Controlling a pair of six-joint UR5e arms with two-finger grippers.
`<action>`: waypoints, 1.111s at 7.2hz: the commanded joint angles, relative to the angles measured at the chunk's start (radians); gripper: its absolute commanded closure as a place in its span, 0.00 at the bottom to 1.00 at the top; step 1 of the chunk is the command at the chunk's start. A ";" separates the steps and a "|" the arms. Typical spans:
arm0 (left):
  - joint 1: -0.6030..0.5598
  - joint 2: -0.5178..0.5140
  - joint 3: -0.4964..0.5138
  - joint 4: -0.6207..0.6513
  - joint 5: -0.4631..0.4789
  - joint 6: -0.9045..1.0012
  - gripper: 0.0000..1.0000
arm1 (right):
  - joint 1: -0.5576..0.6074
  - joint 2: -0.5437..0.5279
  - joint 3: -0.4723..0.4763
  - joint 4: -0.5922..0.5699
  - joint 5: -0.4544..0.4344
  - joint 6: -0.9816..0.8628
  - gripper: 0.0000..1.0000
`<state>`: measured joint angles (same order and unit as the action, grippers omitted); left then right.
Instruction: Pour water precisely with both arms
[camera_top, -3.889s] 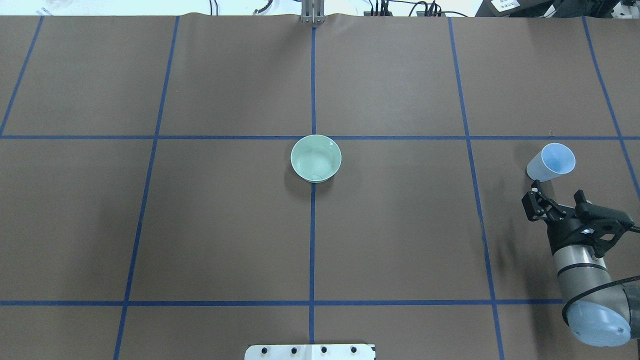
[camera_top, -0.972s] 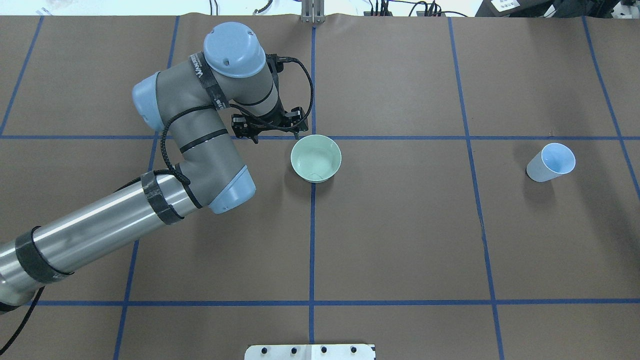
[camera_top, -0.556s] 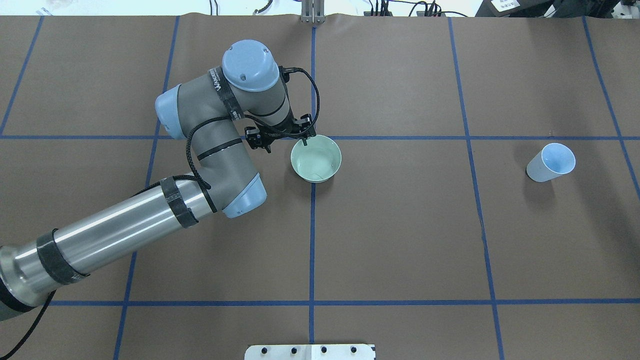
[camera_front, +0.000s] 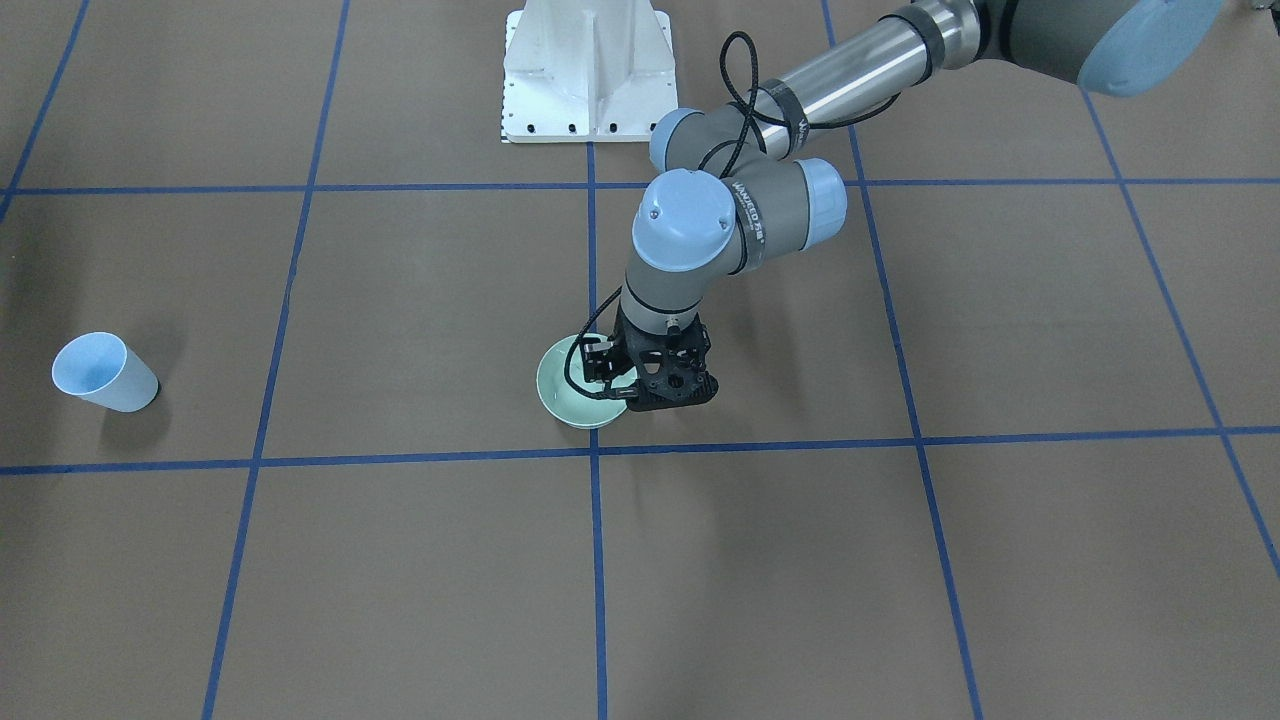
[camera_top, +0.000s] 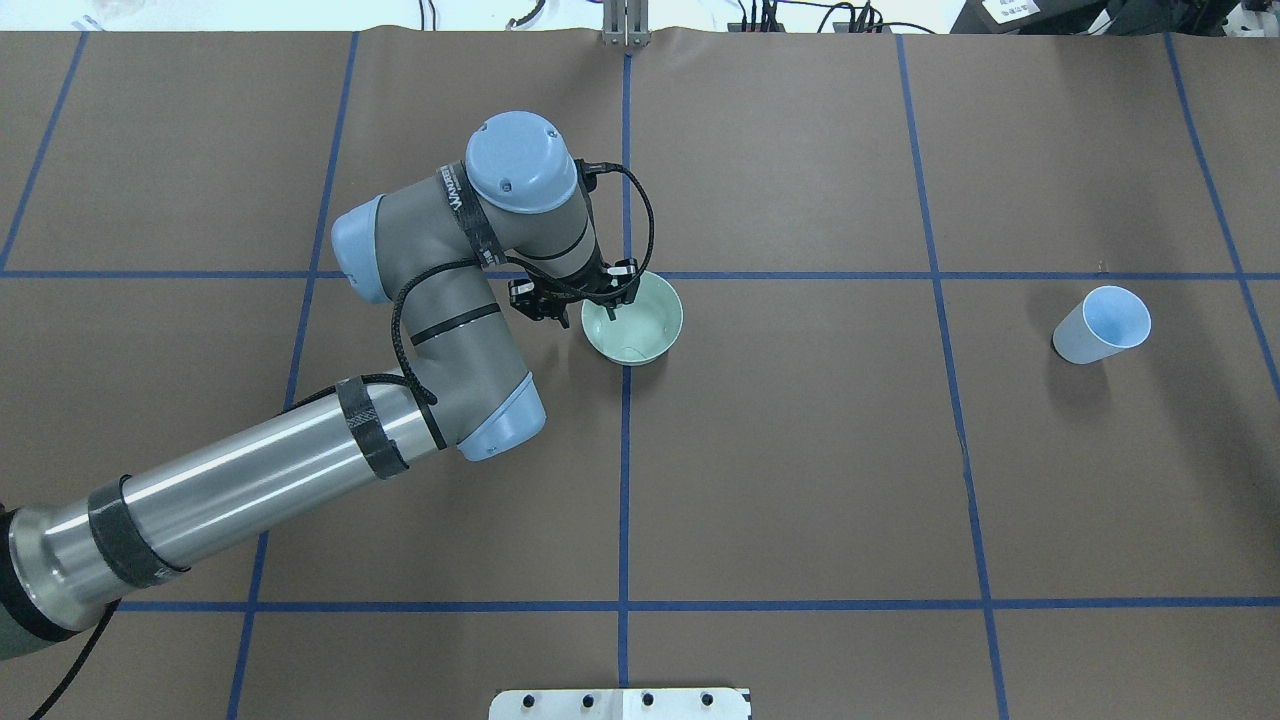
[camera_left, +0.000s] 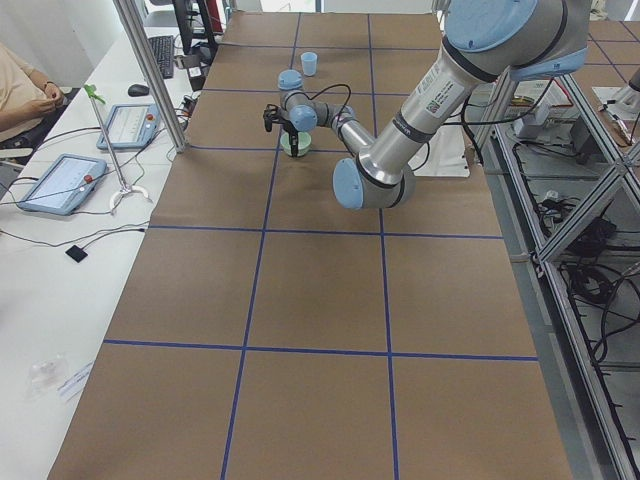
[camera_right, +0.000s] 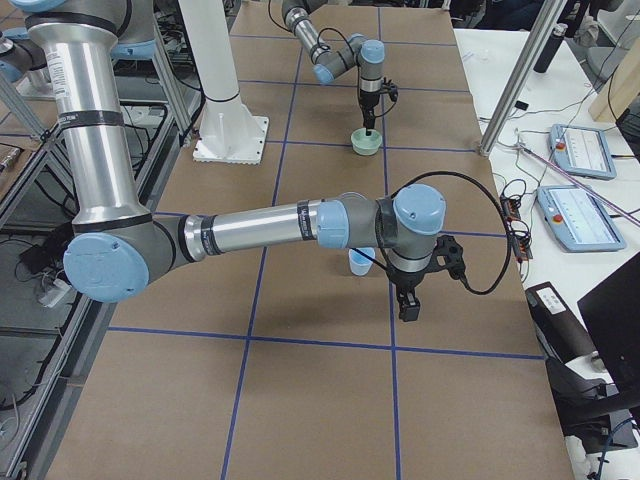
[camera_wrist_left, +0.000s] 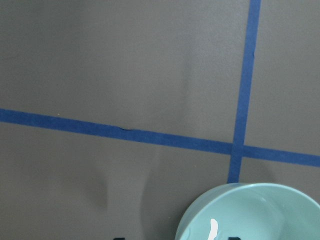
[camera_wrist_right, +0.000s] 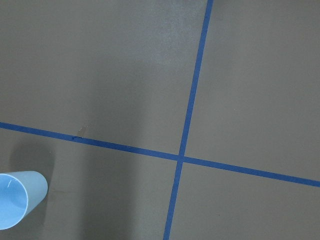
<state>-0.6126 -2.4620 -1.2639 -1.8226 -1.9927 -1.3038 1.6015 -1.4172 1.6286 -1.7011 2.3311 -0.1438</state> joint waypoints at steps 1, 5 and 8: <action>0.008 0.001 -0.002 0.000 0.000 0.008 1.00 | 0.000 0.001 0.005 0.000 0.002 0.001 0.00; -0.044 0.001 -0.037 0.009 -0.035 0.070 1.00 | 0.000 0.003 0.005 0.000 0.007 0.001 0.00; -0.123 0.133 -0.158 0.009 -0.118 0.220 1.00 | 0.000 0.000 0.007 0.000 0.008 0.000 0.00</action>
<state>-0.7009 -2.4021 -1.3625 -1.8125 -2.0784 -1.1571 1.6015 -1.4161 1.6349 -1.7012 2.3388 -0.1440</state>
